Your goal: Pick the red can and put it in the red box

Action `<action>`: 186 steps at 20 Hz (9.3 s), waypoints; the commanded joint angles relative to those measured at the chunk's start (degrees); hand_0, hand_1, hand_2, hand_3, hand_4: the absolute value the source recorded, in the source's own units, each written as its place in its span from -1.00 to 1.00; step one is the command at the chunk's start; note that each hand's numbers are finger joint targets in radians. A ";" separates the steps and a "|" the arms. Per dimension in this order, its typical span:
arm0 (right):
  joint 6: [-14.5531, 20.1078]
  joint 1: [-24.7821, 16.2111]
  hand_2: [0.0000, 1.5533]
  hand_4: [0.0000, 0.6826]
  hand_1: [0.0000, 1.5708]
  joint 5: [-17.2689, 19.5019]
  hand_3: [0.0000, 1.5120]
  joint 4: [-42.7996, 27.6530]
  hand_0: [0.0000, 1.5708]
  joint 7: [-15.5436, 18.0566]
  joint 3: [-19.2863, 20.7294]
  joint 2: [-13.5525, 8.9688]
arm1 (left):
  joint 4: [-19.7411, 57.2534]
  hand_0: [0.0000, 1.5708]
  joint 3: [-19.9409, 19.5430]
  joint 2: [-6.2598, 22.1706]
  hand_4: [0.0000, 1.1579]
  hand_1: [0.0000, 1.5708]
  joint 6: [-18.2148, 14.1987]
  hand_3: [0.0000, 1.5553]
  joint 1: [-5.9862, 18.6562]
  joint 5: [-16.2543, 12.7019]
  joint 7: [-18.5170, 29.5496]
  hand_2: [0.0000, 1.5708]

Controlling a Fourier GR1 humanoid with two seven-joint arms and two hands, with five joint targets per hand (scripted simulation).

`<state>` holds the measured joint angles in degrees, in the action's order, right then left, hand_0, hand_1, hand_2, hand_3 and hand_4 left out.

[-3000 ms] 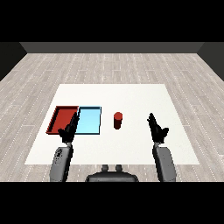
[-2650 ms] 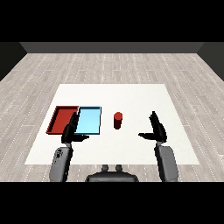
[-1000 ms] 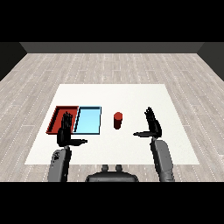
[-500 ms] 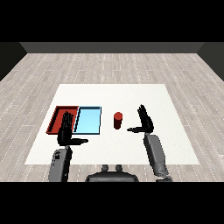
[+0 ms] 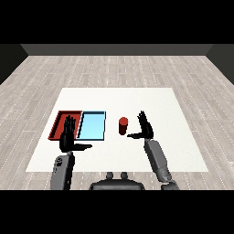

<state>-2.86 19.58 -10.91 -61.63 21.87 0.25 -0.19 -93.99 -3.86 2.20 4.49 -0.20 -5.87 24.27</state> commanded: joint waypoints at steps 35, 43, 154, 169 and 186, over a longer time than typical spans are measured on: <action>5.99 19.56 -1.00 -1.00 -1.00 -21.27 -1.00 34.38 -1.00 14.83 -14.19 0.19 | -0.04 -1.00 1.03 -0.69 -1.00 -1.00 1.24 -1.00 -1.75 -0.62 2.65 -1.00; 6.34 22.44 -1.00 -1.00 -1.00 -23.61 -1.00 34.81 -1.00 12.54 -15.13 0.18 | 2.24 -1.00 -1.01 0.87 -1.00 -1.00 2.40 -1.00 0.19 -1.94 3.05 -1.00; 24.02 -3.06 0.86 0.95 0.85 1.65 0.84 -27.62 0.85 -1.25 -24.14 -0.55 | 22.74 -1.00 30.00 -2.20 -1.00 -1.00 -20.20 -1.00 20.03 -7.93 -6.29 -1.00; 30.46 2.80 0.87 0.90 0.94 -2.34 0.86 -28.19 0.94 -3.48 -29.56 0.17 | 22.25 -1.00 35.79 -2.17 -1.00 -1.00 -22.25 -1.00 23.22 -12.46 -7.63 -1.00; 33.29 3.85 0.86 0.89 0.89 -4.24 0.84 -24.83 0.89 -0.92 -32.29 0.14 | 28.09 1.00 34.83 -2.15 0.94 1.00 -33.86 0.90 22.74 -17.58 -3.40 0.98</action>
<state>30.30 24.51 -14.68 -85.05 20.83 -31.30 -0.81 -68.64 32.29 0.87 -30.14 21.94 -22.22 20.83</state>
